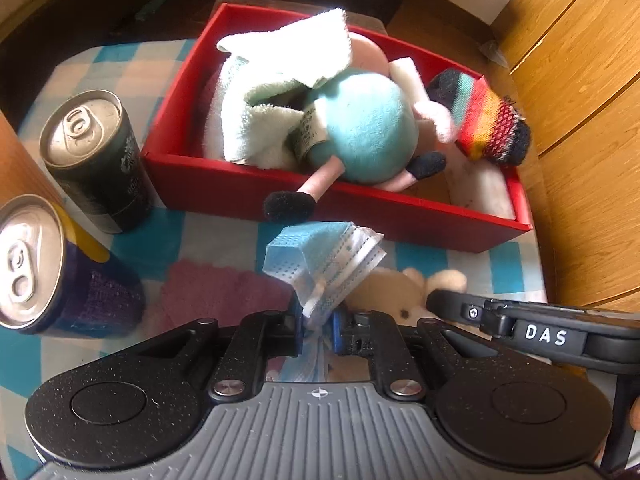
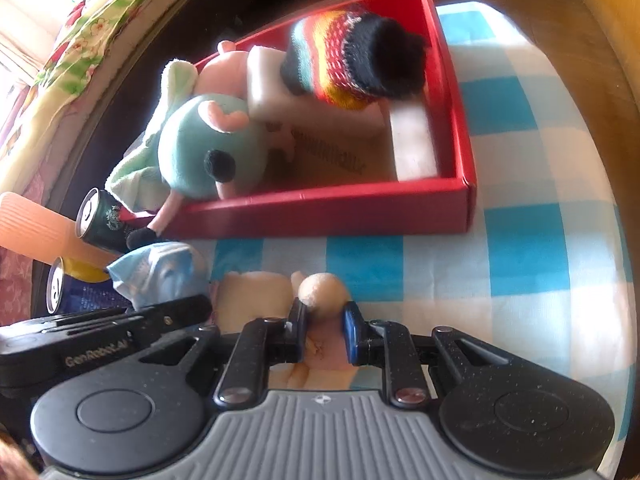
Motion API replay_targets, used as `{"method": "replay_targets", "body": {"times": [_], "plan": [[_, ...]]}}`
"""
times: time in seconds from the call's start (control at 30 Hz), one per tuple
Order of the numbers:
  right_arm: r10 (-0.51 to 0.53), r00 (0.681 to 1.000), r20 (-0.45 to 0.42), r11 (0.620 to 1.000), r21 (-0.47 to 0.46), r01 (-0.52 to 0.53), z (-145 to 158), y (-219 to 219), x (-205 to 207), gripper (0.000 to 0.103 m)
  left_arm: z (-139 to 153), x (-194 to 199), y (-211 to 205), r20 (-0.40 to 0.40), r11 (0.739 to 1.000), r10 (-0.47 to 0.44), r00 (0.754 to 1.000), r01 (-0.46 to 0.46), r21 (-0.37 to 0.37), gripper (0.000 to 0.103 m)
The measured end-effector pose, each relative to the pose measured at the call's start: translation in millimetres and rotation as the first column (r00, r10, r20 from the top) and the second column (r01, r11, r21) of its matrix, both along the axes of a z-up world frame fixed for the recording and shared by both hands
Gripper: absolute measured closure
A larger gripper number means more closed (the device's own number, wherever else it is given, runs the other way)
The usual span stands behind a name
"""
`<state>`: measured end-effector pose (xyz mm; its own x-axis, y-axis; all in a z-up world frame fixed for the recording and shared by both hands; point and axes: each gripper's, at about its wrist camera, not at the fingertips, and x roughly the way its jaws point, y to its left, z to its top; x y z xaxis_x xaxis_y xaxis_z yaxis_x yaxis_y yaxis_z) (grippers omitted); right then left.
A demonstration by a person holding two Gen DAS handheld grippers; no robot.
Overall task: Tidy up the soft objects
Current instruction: 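Lift the mask with left tool while right tool lifts the teddy bear toward the red box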
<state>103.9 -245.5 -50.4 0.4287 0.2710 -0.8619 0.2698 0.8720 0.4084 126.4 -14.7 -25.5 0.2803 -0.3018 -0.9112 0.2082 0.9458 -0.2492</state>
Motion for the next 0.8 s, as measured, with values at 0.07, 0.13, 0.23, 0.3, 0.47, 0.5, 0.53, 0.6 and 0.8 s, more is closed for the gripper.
{"method": "replay_targets", "body": {"times": [0.07, 0.13, 0.23, 0.3, 0.47, 0.5, 0.53, 0.6, 0.8], "plan": [[0.001, 0.999, 0.038, 1.000, 0.000, -0.001, 11, 0, -3, 0.103, 7, -2, 1, 0.012, 1.000, -0.001, 1.000, 0.001, -0.009, 0.093], [0.002, 0.997, 0.083, 1.000, 0.002, -0.002, 25, -1, -8, 0.103, 16, -3, 2, 0.033, 1.000, 0.000, 0.999, 0.000, -0.021, 0.093], [0.000, 0.991, 0.132, 1.000, 0.012, -0.001, 42, -2, -16, 0.103, 30, -5, 3, 0.067, 0.999, 0.004, 0.998, -0.001, -0.045, 0.093], [-0.002, 0.987, 0.160, 1.000, 0.016, 0.000, 53, -3, -19, 0.103, 36, -5, -1, 0.089, 0.998, 0.008, 0.996, -0.003, -0.057, 0.093], [-0.004, 0.977, 0.211, 1.000, 0.004, 0.003, 75, -1, -20, 0.103, 52, -5, -4, 0.125, 0.997, 0.010, 0.992, -0.001, -0.073, 0.093], [0.000, 0.975, 0.221, 1.000, -0.008, 0.002, 79, 0, -20, 0.103, 55, -4, -4, 0.133, 0.997, 0.011, 0.991, -0.001, -0.075, 0.093], [-0.001, 0.973, 0.232, 1.000, -0.013, 0.004, 83, 0, -21, 0.103, 59, -3, -6, 0.142, 0.997, 0.011, 0.990, -0.001, -0.076, 0.093], [-0.001, 0.967, 0.256, 1.000, -0.023, 0.007, 92, -1, -22, 0.103, 68, -2, -7, 0.165, 0.996, 0.016, 0.986, -0.002, -0.084, 0.093], [-0.035, 0.943, 0.332, 0.998, -0.028, 0.047, 119, -11, -19, 0.103, 99, 10, -15, 0.233, 0.994, 0.019, 0.972, 0.006, -0.107, 0.093]]}}
